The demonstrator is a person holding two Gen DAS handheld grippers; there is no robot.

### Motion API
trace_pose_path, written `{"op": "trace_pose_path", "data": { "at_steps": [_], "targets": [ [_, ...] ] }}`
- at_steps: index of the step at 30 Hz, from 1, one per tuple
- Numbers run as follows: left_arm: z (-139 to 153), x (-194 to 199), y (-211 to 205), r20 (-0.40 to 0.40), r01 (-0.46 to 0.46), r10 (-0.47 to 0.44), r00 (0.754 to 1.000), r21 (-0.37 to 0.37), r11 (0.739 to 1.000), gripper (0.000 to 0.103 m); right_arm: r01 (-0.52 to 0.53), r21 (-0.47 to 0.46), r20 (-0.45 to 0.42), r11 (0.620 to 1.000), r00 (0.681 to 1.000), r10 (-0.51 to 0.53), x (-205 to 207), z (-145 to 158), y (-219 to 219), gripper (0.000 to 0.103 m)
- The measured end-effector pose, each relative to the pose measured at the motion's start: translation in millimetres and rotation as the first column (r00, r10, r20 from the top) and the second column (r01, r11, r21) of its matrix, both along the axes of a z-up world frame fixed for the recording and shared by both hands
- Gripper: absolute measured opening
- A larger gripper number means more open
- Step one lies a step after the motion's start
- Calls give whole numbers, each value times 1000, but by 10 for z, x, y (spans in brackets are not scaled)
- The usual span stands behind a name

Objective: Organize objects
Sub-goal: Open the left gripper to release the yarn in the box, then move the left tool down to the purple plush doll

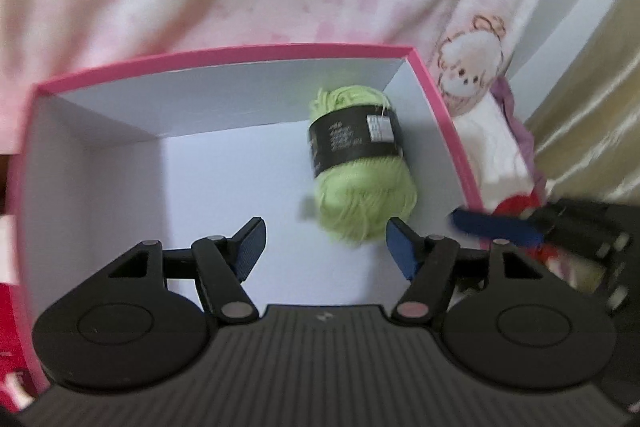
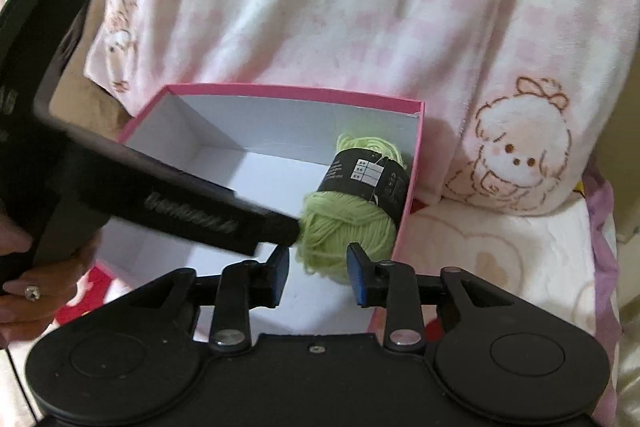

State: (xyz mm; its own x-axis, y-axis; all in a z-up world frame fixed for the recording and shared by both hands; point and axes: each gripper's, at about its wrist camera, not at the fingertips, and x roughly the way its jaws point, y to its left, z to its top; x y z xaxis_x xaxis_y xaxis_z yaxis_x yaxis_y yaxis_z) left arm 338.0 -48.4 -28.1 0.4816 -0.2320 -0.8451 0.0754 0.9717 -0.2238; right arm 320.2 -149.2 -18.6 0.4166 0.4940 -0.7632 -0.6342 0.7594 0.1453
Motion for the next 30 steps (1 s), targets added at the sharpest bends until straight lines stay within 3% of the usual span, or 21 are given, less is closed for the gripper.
{"op": "trace_pose_path", "data": {
  "at_steps": [1,5,8,18,24,30],
  "targets": [
    [64,-85,13,7,-2,2,1000,19,1000,73,-10,4,-3,1000,1000,10,-65,68,-54,43],
    [389,-381,71,17,21,-21,1000,15,1000,75,-57,4,7,998,998,56,-456,486,-331,49],
    [620,-687,56,58,38,-42,997,64,997,78,-86,1,17,996,996,86,-697,691,-450,54],
    [1210,-1561,90,151,81,-100,983,126,989,89,-187,10,54,982,981,186,-1397,1103,-802,74],
    [1235,-1940,84,158,81,-104,982,141,987,94,-229,22,68,973,971,227,-1760,1094,-999,84],
    [951,-2202,2,112,88,-102,989,126,988,94,-262,19,77,965,963,260,-2064,800,-1106,87]
  ]
}}
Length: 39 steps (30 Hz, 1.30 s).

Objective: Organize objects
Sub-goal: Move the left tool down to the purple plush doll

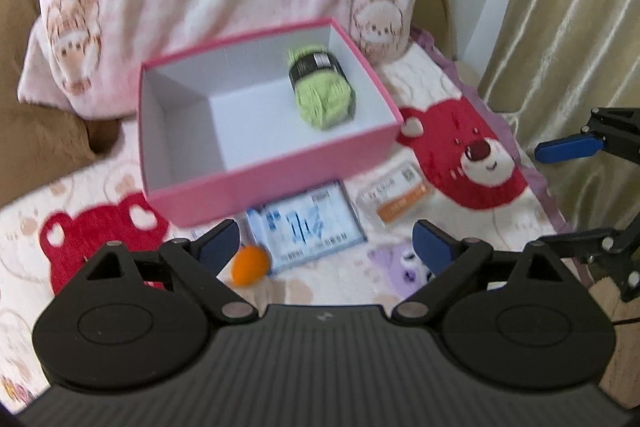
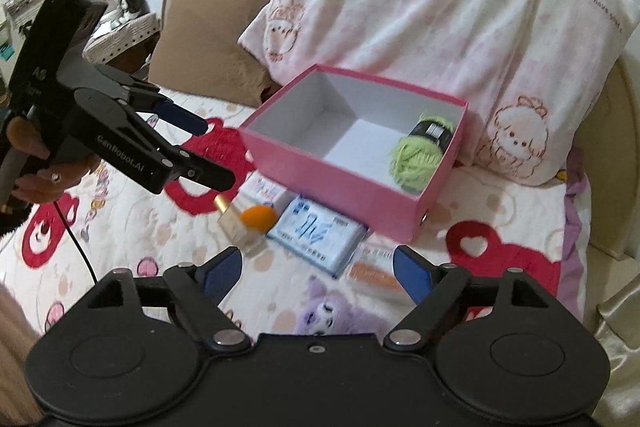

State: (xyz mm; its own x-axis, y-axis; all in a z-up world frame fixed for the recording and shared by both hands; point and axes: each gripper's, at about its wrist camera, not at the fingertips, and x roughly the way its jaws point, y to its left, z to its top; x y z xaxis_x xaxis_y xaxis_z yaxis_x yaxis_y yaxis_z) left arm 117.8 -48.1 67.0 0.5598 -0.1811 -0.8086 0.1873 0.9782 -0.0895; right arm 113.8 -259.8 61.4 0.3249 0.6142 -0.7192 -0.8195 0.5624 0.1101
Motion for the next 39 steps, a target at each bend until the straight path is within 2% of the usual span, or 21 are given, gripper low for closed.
{"op": "trace_pose_path", "data": {
  "at_steps": [7,13,18,23,26,29,31,33,35,36,37,39],
  "targets": [
    [-412,-164,-77,-34,-10,8,999,-52,999,94,-44,-18,-5,999,999,44,-196,-441,-27,90],
    [-734,-182,-123,-65,-38,28,997,-152,988,94,-56,-45,-21,997,998,55,-174,-741,47,90],
    [-990,-146,-221,-62,-46,35,997,-186,982,94,-79,-96,3,992,997,79,-118,-970,146,91],
    [-1264,-97,-315,-68,-53,38,997,-236,970,94,-29,-110,30,994,999,32,-47,-1277,178,91],
    [-1424,-57,-398,-76,-60,43,996,-237,970,94,3,-100,20,995,1000,-1,-27,-1431,171,91],
    [-1575,-16,-461,-95,-82,61,994,-247,966,94,-8,-123,42,992,999,14,-51,-1516,190,91],
    [-1666,3,-474,-114,-101,72,991,-283,954,92,-13,-124,46,992,999,19,-54,-1567,190,91],
    [-1747,14,-475,-121,-122,86,989,-327,937,90,-8,-133,29,991,999,12,-24,-1639,207,91],
    [-1823,27,-482,-125,-134,96,988,-349,927,82,0,-150,20,989,1000,3,7,-1700,236,93],
    [-1858,39,-491,-132,-137,97,987,-344,929,70,0,-153,24,988,1000,4,10,-1720,247,94],
    [-1888,48,-499,-141,-143,100,985,-335,931,68,-1,-155,34,988,999,7,8,-1730,256,94],
    [-1914,28,-479,-134,-146,102,986,-370,918,61,2,-157,52,988,999,7,11,-1751,263,97]
  ]
}}
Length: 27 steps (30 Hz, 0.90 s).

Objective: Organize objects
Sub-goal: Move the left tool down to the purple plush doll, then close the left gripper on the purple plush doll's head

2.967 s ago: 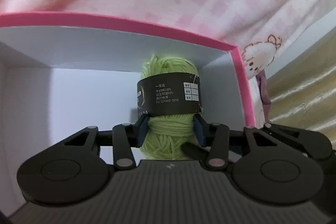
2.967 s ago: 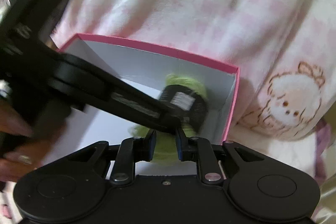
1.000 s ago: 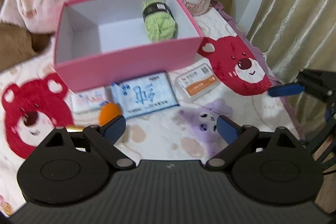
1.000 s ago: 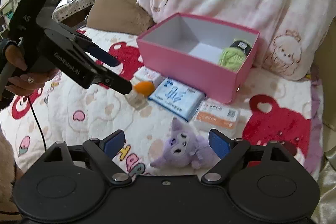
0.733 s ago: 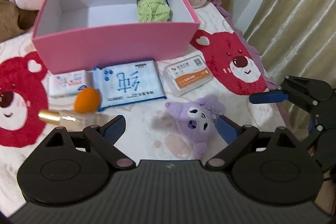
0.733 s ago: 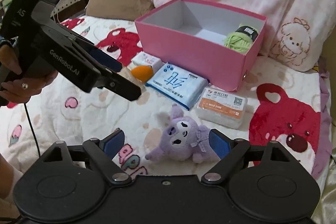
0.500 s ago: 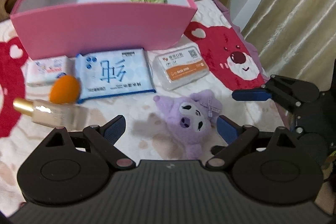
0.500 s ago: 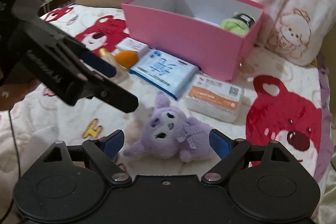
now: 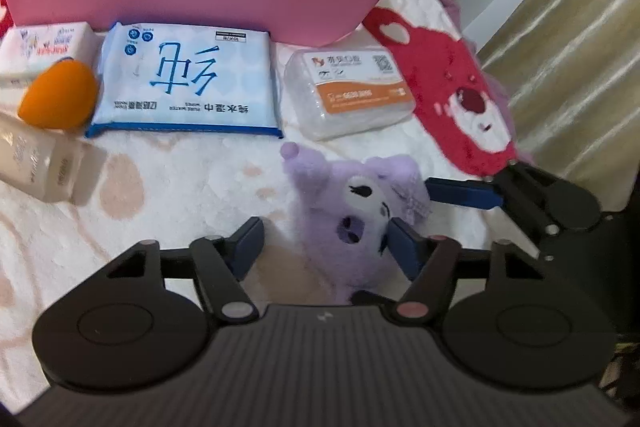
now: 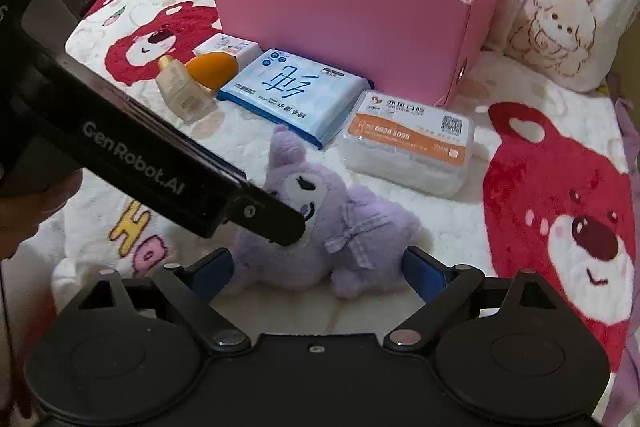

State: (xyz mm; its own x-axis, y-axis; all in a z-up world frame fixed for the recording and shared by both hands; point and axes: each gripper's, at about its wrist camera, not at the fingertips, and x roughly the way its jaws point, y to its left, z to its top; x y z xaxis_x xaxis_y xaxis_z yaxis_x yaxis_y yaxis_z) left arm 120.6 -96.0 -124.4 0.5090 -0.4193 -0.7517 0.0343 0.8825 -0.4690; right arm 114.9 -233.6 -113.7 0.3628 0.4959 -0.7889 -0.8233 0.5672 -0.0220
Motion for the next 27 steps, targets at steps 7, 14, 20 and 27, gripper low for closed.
{"op": "trace_pose_path", "data": {
  "at_steps": [7,14,20,27],
  "targets": [
    [-47,-17,11,-1,-11,11,1000,-83,996,41,36,37,-63,999,997,-34,105,-71,-42,99],
    [7,-63,66,-1,-31,31,1000,-128,991,40,63,98,-86,993,995,-54,44,75,-138,86],
    [179,-159,175,13,-4,5,1000,-90,996,38,68,130,-119,989,991,-52,-105,254,-64,77],
    [166,-165,210,-13,5,-4,1000,13,1000,37,89,59,-151,994,985,-80,-34,150,62,80]
  ]
}}
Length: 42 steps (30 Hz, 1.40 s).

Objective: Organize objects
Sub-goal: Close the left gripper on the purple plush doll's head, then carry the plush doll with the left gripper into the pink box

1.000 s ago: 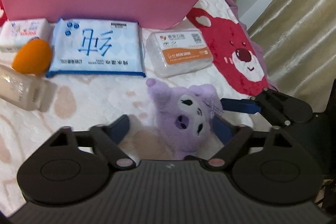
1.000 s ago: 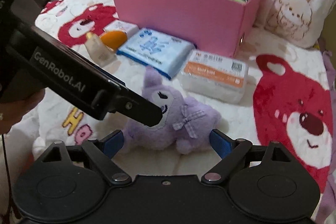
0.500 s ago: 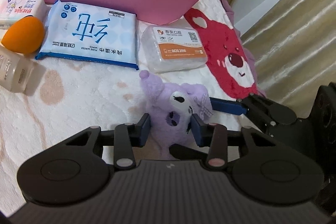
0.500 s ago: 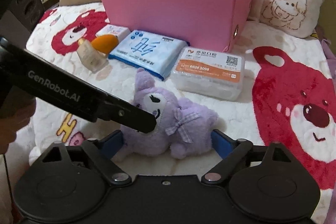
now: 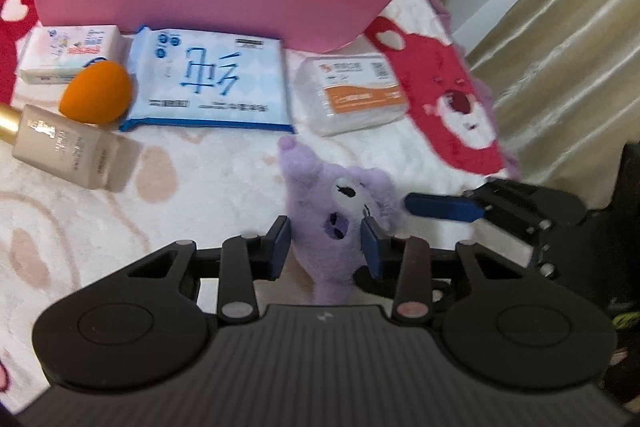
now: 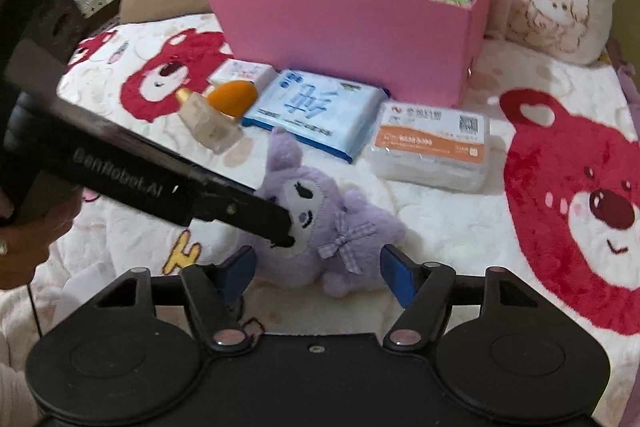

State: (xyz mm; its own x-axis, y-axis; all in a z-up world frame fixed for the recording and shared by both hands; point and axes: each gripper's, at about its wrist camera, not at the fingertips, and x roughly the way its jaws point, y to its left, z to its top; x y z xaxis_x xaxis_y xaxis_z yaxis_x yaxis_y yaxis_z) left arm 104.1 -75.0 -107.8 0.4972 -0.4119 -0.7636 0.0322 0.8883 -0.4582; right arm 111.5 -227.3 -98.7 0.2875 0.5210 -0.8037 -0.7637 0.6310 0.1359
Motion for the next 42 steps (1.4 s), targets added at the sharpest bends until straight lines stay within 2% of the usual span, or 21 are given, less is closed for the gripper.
{"op": "trace_pose_path", "data": {
  "at_steps": [2,7,9,12,16,20,23,26,28,34,42],
  "targets": [
    [-51,1,5,3,3,-3,1000,17,1000,37,-3,-26,0,1000,1000,3,45,-96,31,84],
    [-163,27,86,-28,-7,5,1000,-39,999,38,-28,9,-34,1000,999,28,91,-263,34,93],
    [-207,44,118,-43,-15,12,999,-79,997,38,-39,17,-43,999,998,40,78,-268,54,92],
    [-239,41,142,-46,-20,14,999,-130,991,38,-28,22,-47,999,998,29,28,-182,86,92],
    [-141,-27,123,-1,8,-9,1000,-120,993,38,-23,23,-39,999,999,24,-66,-23,72,92],
    [70,-116,153,51,31,-26,998,-103,994,39,-37,37,-8,999,999,37,-160,153,77,92],
    [251,-141,215,62,37,-31,998,-102,994,39,-46,56,23,997,999,44,-208,310,100,92],
    [435,-165,273,80,49,-43,996,-75,996,39,-43,79,48,996,998,39,-239,449,115,84],
    [555,-181,298,96,55,-51,994,-45,997,38,-26,93,39,995,999,22,-219,516,130,74],
    [843,-199,423,153,72,-69,986,-14,997,38,-5,143,35,990,999,0,-193,767,177,65],
    [1170,-114,617,154,30,-25,988,-31,999,38,10,174,48,985,999,-19,-99,1054,313,57]
  ]
}}
